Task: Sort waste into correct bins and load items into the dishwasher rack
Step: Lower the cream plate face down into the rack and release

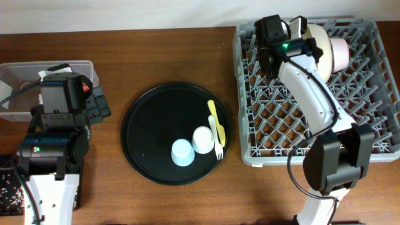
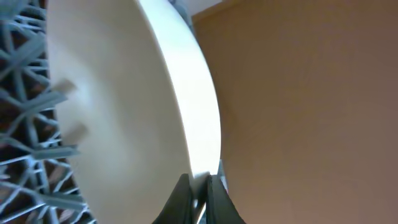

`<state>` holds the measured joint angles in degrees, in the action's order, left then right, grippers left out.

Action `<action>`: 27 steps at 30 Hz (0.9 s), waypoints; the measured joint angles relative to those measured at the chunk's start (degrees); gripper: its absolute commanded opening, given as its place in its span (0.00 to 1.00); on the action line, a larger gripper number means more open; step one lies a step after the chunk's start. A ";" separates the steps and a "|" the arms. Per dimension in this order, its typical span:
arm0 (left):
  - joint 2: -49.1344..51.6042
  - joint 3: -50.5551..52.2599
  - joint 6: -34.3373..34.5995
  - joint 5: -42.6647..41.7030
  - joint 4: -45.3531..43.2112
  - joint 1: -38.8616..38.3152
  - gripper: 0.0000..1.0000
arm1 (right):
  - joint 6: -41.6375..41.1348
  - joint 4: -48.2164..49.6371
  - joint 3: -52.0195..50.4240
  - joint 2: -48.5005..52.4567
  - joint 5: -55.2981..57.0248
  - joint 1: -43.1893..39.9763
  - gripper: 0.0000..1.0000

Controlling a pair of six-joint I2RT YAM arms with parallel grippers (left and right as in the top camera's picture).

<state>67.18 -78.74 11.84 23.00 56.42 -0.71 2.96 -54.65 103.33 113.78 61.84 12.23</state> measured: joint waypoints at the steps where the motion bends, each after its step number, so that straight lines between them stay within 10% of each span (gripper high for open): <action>1: 0.00 0.00 0.00 0.00 0.00 0.00 0.99 | 0.02 -0.09 0.04 -0.63 -2.23 0.02 0.04; 4: 0.00 0.00 0.00 0.00 0.00 0.00 0.99 | 0.15 -0.70 0.37 -1.88 -8.26 0.76 0.12; 7: 0.00 0.00 0.00 0.00 0.02 0.00 0.99 | 0.81 -1.77 0.17 -1.90 -24.90 4.37 0.62; 10: 0.00 0.00 0.00 0.00 0.00 0.00 0.99 | 1.55 -2.03 -1.68 2.21 -38.05 5.55 0.77; 19: 0.00 0.00 0.00 0.00 0.00 0.00 0.99 | -1.77 -3.43 -1.75 -1.11 -46.88 5.33 0.71; 27: 0.00 0.00 0.00 0.00 0.02 0.00 0.99 | -5.60 -14.95 -0.07 -13.86 -77.46 6.97 0.74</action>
<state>67.18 -78.74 11.84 23.00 56.45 -0.71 -2.63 -69.60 103.26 99.92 -15.62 19.20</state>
